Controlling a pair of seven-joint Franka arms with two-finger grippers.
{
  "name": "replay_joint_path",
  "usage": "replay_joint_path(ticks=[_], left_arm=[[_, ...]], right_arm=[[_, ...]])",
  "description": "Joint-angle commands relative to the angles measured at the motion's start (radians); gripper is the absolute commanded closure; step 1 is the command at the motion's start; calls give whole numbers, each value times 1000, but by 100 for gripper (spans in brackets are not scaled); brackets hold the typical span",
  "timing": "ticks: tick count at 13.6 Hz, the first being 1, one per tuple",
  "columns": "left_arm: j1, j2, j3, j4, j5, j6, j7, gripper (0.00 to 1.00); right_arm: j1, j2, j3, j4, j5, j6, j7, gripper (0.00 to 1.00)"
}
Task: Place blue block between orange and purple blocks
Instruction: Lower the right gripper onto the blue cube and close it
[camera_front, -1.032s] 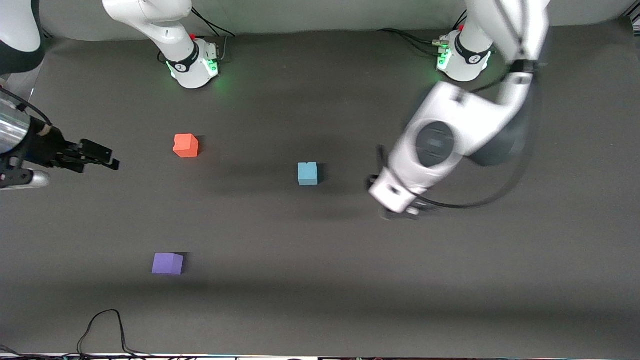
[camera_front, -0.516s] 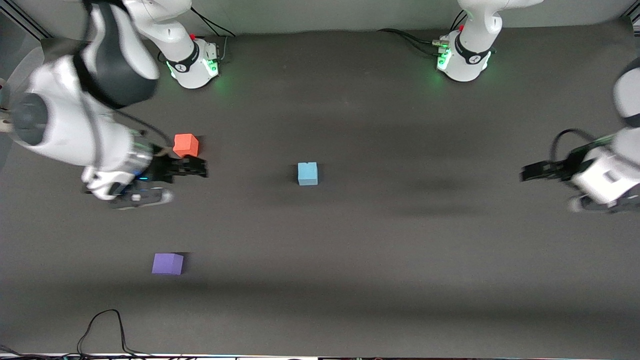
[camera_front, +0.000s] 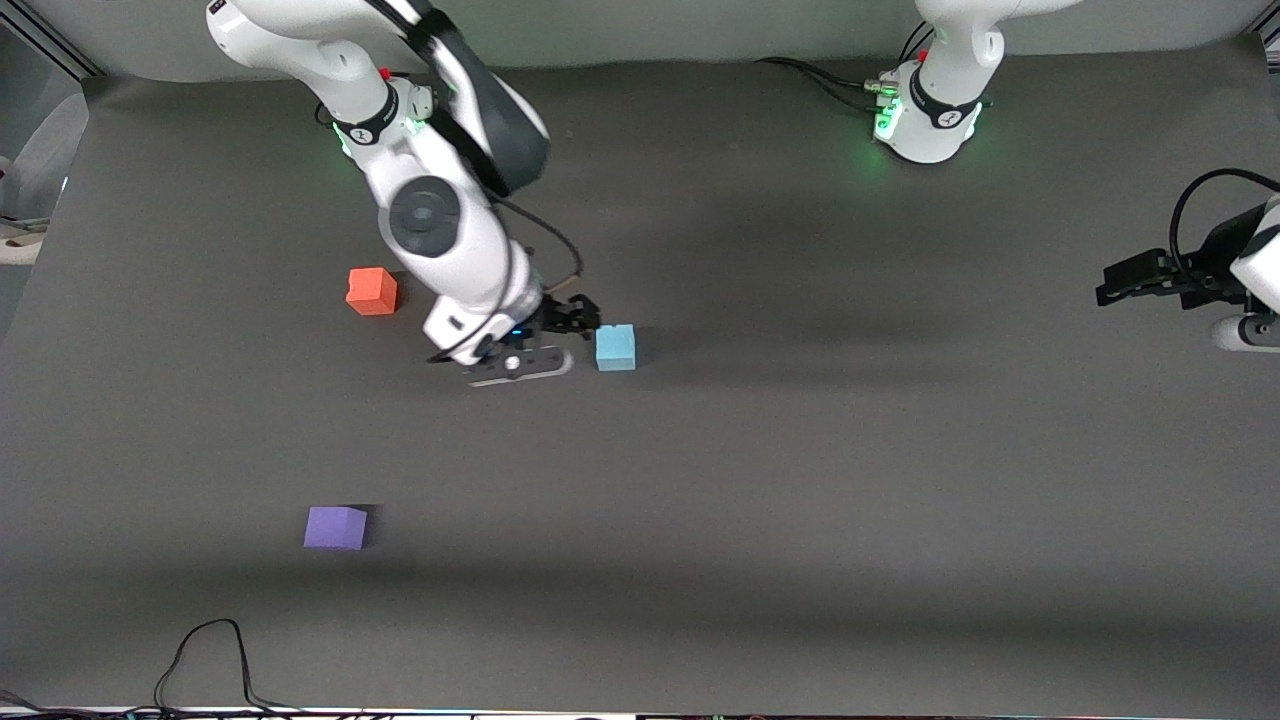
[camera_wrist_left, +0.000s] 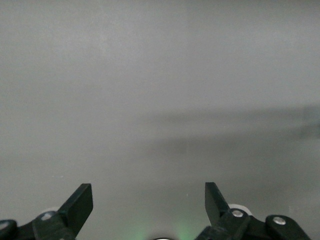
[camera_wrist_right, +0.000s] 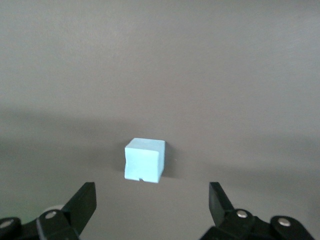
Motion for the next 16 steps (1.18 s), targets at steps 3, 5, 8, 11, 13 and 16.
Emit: replay_joint_path(ticks=[3,5,8,11,13,16], left_arm=[[-223,17,158,56,49,-30,-55,0],[-268,19,204,58,50,-45,-50,0],[-265,19,204,58,50,-45,-46,0],[-265,24,202,61,49,-33,-43,0],[-262,28,202,79,44,-34,-43,0],[-258,33,198,80,46,-34,-40,0]], right_arm=[[92,100,-12,-50,-17,146,127,0],[118,141,-13,-52,-17,180,168,0],[153,160,-21,-123,-19,296,171,0],[159,192,-21,-153,-19,370,171,0],[171,203,-22,-157,-19,372,171,0],[173,210,-22,-160,-19,378,171,12]])
